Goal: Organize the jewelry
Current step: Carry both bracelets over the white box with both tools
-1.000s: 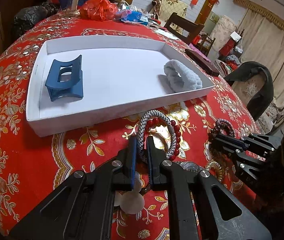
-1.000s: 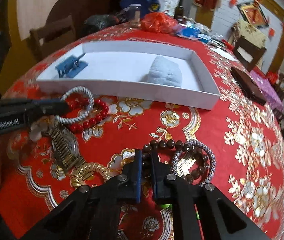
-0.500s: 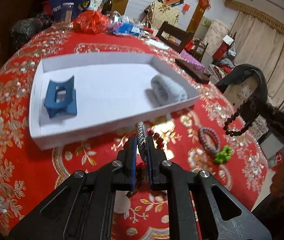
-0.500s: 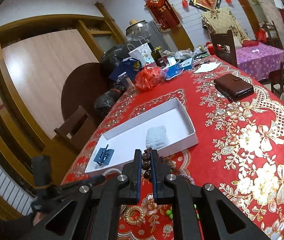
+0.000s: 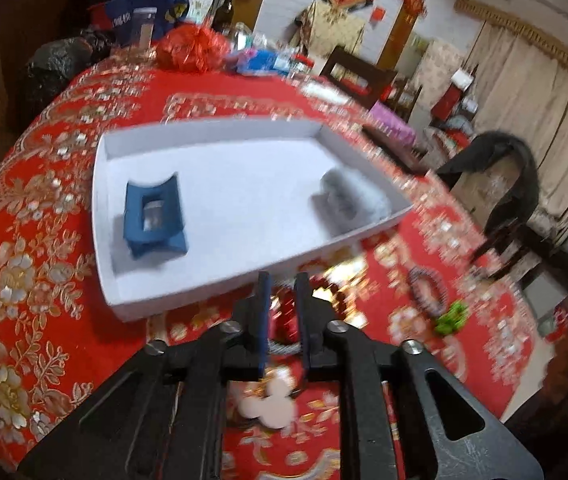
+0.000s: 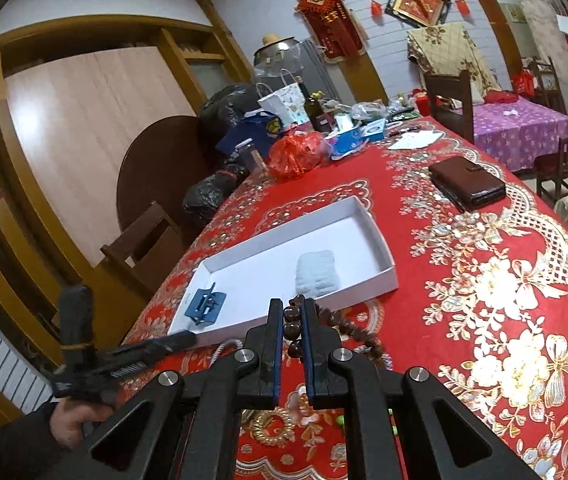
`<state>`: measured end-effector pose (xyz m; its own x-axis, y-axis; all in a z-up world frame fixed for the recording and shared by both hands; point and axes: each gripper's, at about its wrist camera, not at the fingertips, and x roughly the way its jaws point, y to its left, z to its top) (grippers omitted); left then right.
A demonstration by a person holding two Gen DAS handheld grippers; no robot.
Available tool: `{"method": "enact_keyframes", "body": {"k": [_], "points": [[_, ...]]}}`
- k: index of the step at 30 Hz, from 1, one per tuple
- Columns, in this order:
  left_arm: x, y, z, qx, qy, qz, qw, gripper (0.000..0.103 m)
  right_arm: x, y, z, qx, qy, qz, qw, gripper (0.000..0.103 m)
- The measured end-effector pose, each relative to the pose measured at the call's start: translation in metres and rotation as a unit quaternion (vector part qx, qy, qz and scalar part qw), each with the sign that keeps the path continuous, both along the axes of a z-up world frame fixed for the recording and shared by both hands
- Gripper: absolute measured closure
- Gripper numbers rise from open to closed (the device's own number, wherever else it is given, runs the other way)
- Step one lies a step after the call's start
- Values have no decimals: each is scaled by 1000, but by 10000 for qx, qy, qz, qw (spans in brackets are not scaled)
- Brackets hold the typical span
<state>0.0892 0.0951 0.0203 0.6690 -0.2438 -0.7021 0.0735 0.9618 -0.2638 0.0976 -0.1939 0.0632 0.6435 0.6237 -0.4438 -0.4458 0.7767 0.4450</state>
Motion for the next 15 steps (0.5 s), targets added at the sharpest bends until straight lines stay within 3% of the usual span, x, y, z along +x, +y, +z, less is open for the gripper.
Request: {"method": "enact_keyframes", "body": {"k": [6,8,10,11,15], "points": [[8,-10,-35,323,462,-175,9983,76,-2,11,-6,-121,59,159,9998,95],[10,-13,-37,427,417,-125,9981,76,-2,10,-5,-109,52,161,9998,95],[9,-17,-37,623,429,-58,9971,82,-1,9,-6,-84,68,127,9999,95],[8,-17,-38,736,434,3,9963,98,-1,8,-6,-77,78,109,9999,95],[4,-10,-30,521,363,68,9980,98,1,6,-7,-47,98,39,9999,95]]}}
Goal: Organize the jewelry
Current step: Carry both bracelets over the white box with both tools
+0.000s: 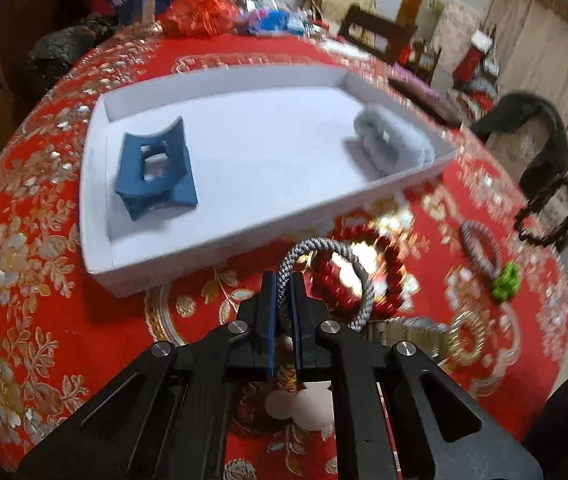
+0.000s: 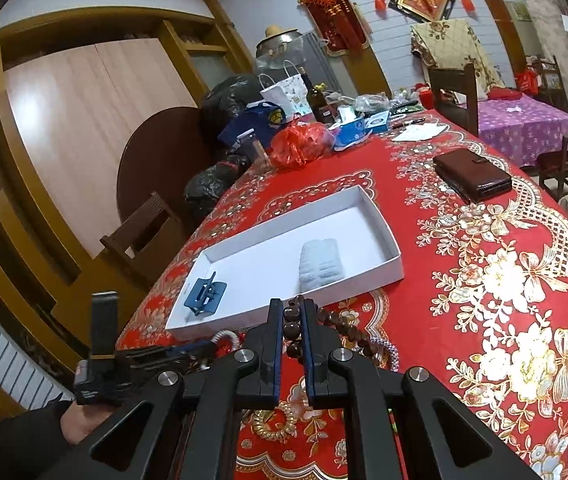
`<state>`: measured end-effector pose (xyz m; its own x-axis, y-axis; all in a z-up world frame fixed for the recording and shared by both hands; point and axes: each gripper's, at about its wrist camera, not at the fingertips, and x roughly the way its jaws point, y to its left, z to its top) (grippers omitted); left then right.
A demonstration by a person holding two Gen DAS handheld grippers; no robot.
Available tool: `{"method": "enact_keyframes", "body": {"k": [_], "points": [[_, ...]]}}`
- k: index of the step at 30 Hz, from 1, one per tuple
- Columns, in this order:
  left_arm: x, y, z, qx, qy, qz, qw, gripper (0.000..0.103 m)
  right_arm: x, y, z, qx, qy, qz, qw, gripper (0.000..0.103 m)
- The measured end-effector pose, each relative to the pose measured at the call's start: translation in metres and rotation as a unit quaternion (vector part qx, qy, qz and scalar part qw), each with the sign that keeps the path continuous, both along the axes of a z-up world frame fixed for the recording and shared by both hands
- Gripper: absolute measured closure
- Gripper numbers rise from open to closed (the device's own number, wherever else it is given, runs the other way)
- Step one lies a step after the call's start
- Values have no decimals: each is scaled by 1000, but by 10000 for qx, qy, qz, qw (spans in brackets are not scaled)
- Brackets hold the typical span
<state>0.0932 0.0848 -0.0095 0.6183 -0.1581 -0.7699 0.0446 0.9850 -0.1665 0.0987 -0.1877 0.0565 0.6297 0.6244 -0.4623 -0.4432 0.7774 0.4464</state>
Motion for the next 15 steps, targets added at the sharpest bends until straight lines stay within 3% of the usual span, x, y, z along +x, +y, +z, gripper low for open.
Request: {"method": "enact_keyframes", "body": {"k": [7,15], "points": [[-13,-1,43,-226,-503,-136,9984,98,4,4,8,51,-53,-21,10000,95],[-12,-9,55,-98,-464,-62,9989,98,9,20,12,-66,-96,0,9999,95]]}}
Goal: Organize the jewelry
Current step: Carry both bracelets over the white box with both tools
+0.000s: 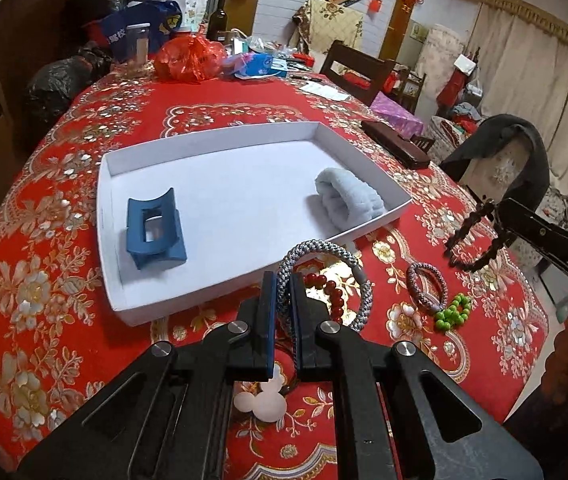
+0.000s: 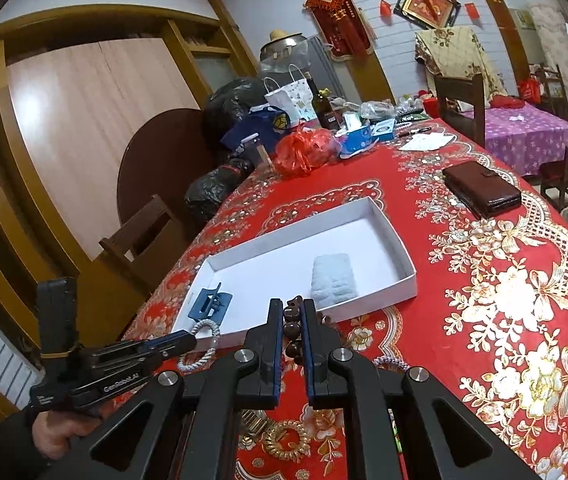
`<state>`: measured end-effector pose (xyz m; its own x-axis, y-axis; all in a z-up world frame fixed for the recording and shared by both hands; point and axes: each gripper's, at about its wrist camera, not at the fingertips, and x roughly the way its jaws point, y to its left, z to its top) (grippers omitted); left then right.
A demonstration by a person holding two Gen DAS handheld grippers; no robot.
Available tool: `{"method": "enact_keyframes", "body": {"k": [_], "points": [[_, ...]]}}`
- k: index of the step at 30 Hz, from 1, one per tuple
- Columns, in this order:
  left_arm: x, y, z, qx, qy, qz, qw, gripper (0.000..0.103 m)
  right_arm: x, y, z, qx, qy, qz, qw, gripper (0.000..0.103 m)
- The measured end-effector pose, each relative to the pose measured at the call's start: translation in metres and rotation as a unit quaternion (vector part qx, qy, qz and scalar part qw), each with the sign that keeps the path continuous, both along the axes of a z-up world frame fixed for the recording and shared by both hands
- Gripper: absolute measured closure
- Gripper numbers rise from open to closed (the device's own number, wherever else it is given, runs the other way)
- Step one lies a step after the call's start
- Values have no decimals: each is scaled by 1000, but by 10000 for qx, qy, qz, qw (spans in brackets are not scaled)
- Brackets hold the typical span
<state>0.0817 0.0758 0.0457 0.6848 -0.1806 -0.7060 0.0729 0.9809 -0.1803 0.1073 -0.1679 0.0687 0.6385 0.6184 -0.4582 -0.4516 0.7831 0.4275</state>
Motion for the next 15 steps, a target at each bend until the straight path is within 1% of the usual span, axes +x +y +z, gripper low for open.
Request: {"method": "enact_keyframes", "body": {"k": [4,9,15], "points": [[-3,-2,3,145,-32,113,9998,98,4,4,1,-31,3,-3,10000,95],[5,-5,2,263,24,217,9994,98,12,9,2,-57,88,-75,9999,95],[15,-5,0,373,79,332,9987,98,28,26,21,-343,-69,163,9993,95]]}}
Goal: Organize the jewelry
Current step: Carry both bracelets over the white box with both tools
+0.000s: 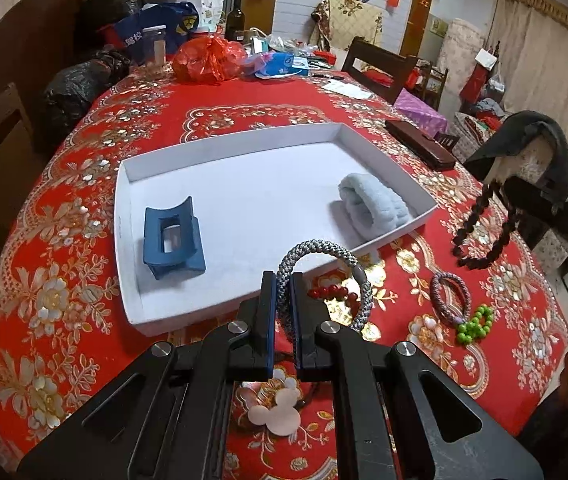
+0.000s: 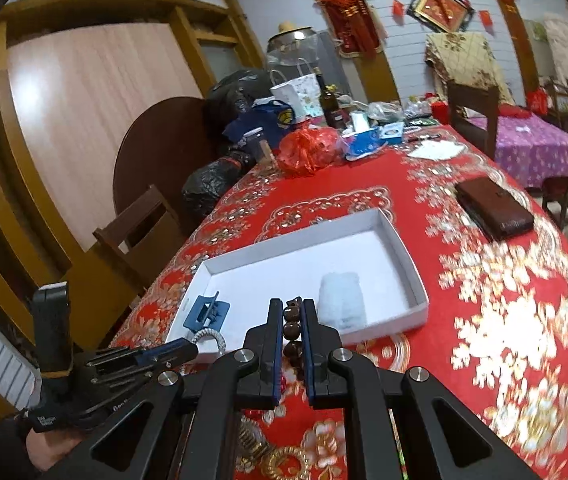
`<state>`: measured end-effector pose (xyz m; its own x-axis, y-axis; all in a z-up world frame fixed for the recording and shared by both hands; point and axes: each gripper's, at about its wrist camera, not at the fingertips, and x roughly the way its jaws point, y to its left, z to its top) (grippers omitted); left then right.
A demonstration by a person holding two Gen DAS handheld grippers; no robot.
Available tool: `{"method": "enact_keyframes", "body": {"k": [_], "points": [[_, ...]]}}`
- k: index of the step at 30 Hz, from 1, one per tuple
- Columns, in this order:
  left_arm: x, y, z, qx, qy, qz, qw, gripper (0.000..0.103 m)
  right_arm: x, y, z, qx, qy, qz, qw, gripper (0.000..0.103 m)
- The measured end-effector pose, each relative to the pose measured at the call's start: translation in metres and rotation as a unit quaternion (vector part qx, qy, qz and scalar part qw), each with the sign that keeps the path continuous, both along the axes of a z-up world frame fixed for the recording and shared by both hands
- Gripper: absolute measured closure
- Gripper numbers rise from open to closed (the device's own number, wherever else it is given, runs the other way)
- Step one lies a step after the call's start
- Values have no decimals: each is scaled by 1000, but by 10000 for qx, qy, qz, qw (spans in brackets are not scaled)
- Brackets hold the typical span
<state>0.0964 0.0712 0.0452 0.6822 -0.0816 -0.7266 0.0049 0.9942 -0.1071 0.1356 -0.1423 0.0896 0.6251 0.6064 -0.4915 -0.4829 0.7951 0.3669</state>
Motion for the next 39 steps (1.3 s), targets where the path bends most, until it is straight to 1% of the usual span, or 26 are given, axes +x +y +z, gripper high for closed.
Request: {"method": "enact_keyframes", "body": {"k": [2,4,7,11,14,16,17,19,21,24,27,31,33,39], "points": [[6,1,3,-24,22,32,10000,98,9,5,10,-80,-69,99,9999,95],[13,1,7,-64,24,54,10000,98,20,9,17,-60,-52,170,9998,95],[25,2,15,30,-24,39,10000,98,45,18,21,-101,28,223,9997,95],[53,7,15,134,107,118,9998,98,70,26,13,146,174,206,9995,95],[75,11,10,116,248,249,9993,98,82,31,-1,469,256,283,9982,95],[91,13,4,105,353,347,9987,98,89,36,-9,706,400,400,9959,95],[95,14,1,120,382,392,9984,98,90,38,-10,758,413,444,9953,95],[108,18,-6,116,484,517,9974,98,94,47,-11,685,395,477,9957,95],[116,21,-11,168,539,658,9962,98,100,55,-15,662,504,521,9952,95],[125,24,-17,216,610,772,9949,98,102,67,-20,375,566,506,9964,95],[130,27,-20,254,647,818,9942,98,107,73,-28,220,626,491,9966,95],[132,31,-27,254,716,871,9933,98,113,77,-44,-10,863,471,9952,95],[134,32,-29,251,725,860,9933,98,112,81,-51,-85,956,555,9938,95],[140,32,-34,206,725,838,9936,98,109,97,-58,-305,998,788,9914,95]]}}
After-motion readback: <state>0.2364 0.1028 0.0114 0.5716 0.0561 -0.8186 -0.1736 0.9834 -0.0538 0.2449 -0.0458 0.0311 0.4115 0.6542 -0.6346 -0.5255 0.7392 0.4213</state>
